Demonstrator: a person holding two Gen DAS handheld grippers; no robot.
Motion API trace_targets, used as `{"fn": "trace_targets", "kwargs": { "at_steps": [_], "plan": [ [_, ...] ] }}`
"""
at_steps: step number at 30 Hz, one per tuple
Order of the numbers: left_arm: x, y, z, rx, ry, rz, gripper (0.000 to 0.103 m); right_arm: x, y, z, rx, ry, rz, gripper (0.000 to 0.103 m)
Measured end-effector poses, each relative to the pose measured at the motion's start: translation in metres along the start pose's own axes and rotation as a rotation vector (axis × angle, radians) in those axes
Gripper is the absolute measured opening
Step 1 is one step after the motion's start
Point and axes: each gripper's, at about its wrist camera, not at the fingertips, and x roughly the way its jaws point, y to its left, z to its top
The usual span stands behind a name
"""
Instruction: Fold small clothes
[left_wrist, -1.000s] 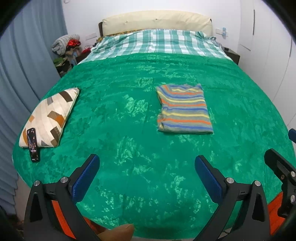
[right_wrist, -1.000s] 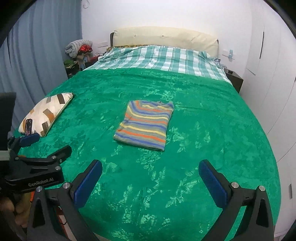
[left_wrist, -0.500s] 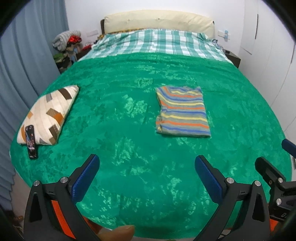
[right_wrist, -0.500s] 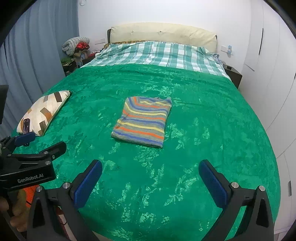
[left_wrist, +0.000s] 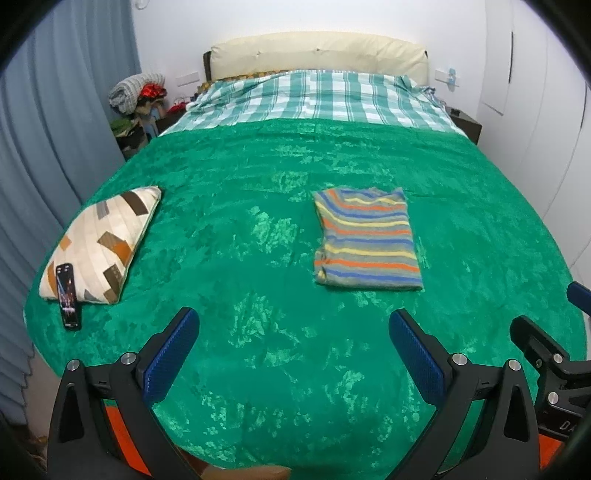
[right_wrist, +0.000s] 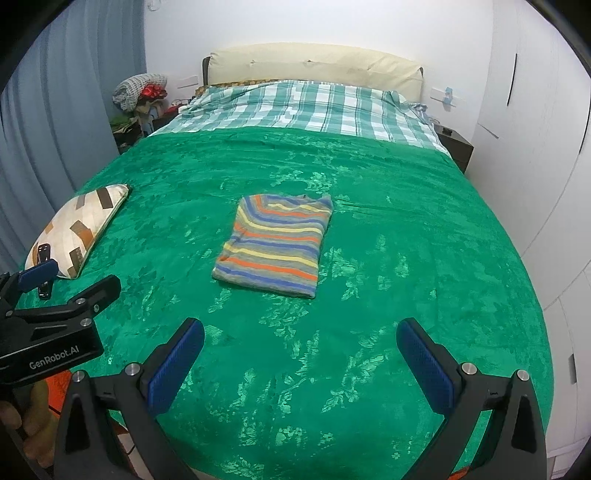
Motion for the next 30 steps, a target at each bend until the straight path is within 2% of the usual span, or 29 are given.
{"fn": "trace_targets", "kwargs": {
  "at_steps": [22, 30],
  "plan": [
    [0.0083, -0.0033, -0.0016, 0.012, 0.029, 0.008, 0.102, 0.0038, -0.0079, 0.0044, 0.031, 0.009, -0.002, 0.103],
    [0.0068, 0.0003, -0.0018, -0.016, 0.028, -0.056, 0.103, 0.0038, -0.0082, 0.0046, 0.034, 0.009, -0.002, 0.103]
  ]
}}
